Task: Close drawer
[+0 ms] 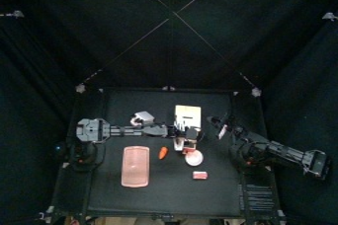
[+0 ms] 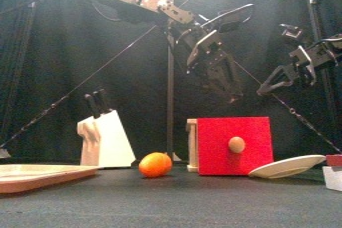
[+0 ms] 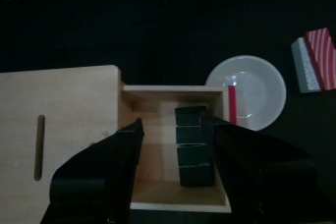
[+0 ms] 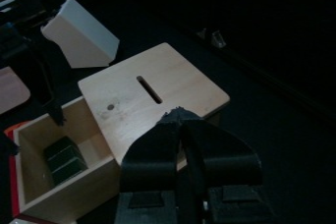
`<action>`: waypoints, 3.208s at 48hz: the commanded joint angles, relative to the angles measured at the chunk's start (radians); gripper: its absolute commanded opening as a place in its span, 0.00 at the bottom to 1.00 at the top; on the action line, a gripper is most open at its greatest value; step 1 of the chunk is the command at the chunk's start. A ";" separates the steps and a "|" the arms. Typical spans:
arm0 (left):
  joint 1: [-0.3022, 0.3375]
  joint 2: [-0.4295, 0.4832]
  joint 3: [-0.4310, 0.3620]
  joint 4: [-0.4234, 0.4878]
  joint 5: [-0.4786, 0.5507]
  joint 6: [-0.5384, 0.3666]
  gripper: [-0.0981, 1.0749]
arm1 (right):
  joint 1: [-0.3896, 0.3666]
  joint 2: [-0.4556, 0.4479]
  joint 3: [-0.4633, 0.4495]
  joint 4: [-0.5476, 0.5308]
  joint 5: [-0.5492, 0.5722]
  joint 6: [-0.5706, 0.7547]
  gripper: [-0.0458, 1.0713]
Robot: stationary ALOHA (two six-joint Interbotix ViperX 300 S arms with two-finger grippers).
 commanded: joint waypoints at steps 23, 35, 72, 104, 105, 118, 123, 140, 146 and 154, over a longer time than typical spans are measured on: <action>-0.092 -0.074 0.023 -0.156 -0.006 -0.002 0.81 | -0.002 0.020 -0.029 0.018 -0.006 0.002 0.05; -0.107 -0.078 0.092 -0.201 -0.020 -0.002 0.80 | 0.018 0.064 -0.057 0.018 -0.026 0.002 0.05; -0.083 -0.038 0.224 -0.318 -0.138 -0.002 0.79 | 0.038 0.327 -0.161 0.014 -0.069 0.000 0.05; -0.038 -0.018 0.245 -0.330 -0.189 0.000 0.73 | 0.037 0.414 -0.186 0.012 -0.069 -0.002 0.05; -0.035 -0.018 0.245 -0.330 -0.189 0.000 0.73 | 0.037 0.416 -0.186 0.012 -0.069 -0.002 0.05; -0.014 -0.011 0.247 -0.331 -0.195 -0.002 0.73 | 0.037 0.448 -0.189 0.011 -0.054 -0.002 0.05; -0.012 -0.009 0.245 -0.331 -0.199 0.000 0.73 | 0.037 0.456 -0.190 0.011 -0.043 -0.002 0.05; -0.011 -0.009 0.236 -0.331 -0.215 0.000 0.73 | 0.037 0.456 -0.190 0.008 -0.034 -0.002 0.05; -0.012 -0.011 0.235 -0.330 -0.239 0.000 0.73 | 0.037 0.456 -0.192 0.008 -0.034 -0.002 0.05; -0.012 -0.017 0.233 -0.330 -0.270 0.000 0.73 | 0.037 0.456 -0.192 0.008 -0.034 -0.002 0.05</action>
